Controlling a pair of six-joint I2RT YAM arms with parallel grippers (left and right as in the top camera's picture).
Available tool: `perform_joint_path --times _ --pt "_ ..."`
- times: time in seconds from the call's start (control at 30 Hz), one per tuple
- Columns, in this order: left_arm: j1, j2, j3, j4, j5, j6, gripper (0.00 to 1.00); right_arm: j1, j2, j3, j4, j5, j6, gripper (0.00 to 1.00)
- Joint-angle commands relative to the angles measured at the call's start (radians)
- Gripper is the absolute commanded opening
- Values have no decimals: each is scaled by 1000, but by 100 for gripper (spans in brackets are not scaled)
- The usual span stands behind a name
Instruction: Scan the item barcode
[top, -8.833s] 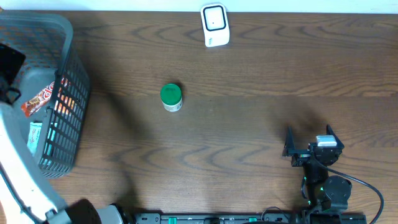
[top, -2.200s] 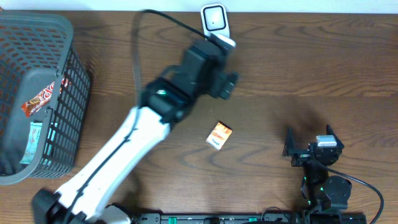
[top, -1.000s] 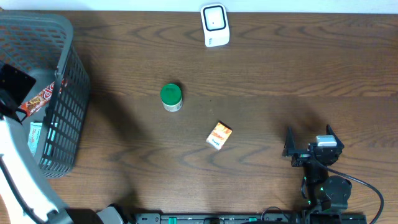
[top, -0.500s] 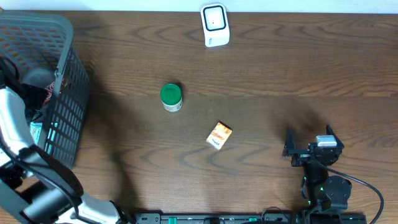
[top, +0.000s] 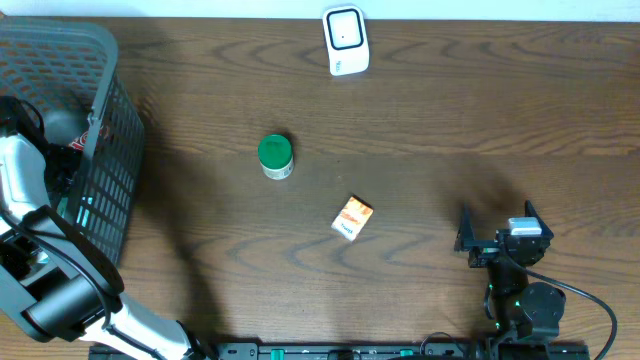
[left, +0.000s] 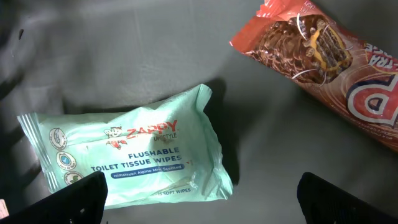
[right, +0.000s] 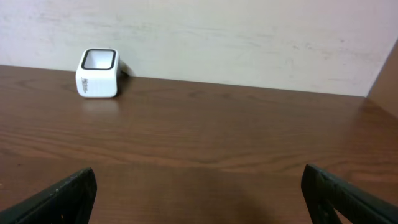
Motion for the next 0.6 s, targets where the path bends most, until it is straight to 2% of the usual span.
perform_joint_path --times 0.0,0.57 --pt "3 9 2 -2 -8 -30 98 7 -5 -2 -4 2 12 99" --pt "3 95 0 -11 -7 -102 98 7 -5 -2 -4 1 12 99"
